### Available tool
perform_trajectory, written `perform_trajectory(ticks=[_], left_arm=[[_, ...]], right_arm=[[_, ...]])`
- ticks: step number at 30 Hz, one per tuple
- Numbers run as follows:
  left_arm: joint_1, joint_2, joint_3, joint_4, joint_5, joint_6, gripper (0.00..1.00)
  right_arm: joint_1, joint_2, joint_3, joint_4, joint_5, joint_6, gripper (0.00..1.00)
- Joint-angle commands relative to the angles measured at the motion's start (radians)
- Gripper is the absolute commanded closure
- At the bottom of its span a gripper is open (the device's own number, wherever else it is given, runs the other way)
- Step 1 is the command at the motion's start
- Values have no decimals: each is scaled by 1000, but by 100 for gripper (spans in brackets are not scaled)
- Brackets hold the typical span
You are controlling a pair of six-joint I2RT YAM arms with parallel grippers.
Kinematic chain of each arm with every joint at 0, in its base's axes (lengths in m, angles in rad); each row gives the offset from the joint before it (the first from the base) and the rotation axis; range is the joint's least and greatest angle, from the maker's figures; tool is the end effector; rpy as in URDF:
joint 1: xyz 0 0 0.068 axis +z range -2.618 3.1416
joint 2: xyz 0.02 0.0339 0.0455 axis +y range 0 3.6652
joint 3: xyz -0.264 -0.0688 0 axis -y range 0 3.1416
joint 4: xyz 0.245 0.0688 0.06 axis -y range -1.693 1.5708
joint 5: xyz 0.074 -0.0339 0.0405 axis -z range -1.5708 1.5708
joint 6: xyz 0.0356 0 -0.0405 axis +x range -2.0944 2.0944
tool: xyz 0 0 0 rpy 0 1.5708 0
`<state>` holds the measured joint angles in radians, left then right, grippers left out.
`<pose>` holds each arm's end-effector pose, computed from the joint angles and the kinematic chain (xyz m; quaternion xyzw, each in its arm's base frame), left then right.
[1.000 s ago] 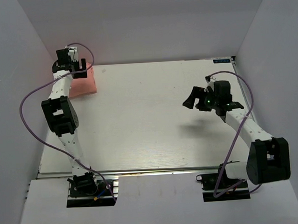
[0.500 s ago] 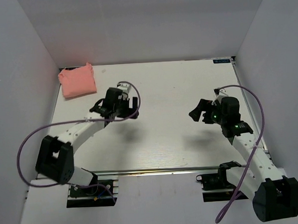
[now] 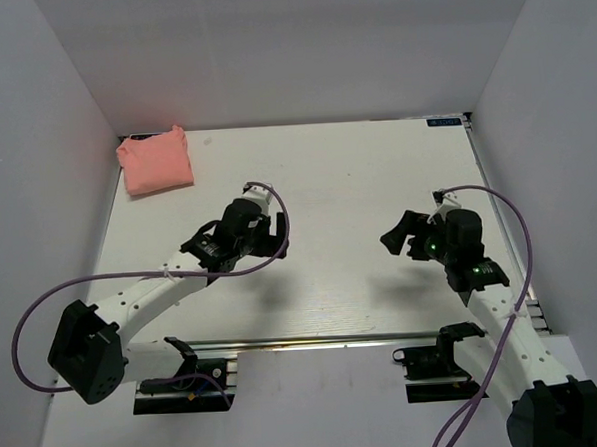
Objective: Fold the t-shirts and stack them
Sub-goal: Put the neatly folded tshirt into the corner of the board with the left arm
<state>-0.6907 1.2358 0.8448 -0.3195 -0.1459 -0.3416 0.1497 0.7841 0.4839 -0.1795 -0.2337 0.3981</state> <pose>0.2078 -0.1651 0.2537 0.1275 0.8980 -0.1476 0.3944 0.1780 0.0352 0.2347 0.0451 0.8500 0.2353 0.4692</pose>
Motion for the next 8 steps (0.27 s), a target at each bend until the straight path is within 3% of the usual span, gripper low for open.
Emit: perform_trajectory(ticks=[1, 8], left_arm=[[-26, -6, -15, -3, -52, 1, 0], [-62, -16, -26, 8, -73, 1, 0]], right_arm=[[-4, -37, -21, 41, 4, 27, 10], [-4, -52, -30, 49, -19, 31, 10]])
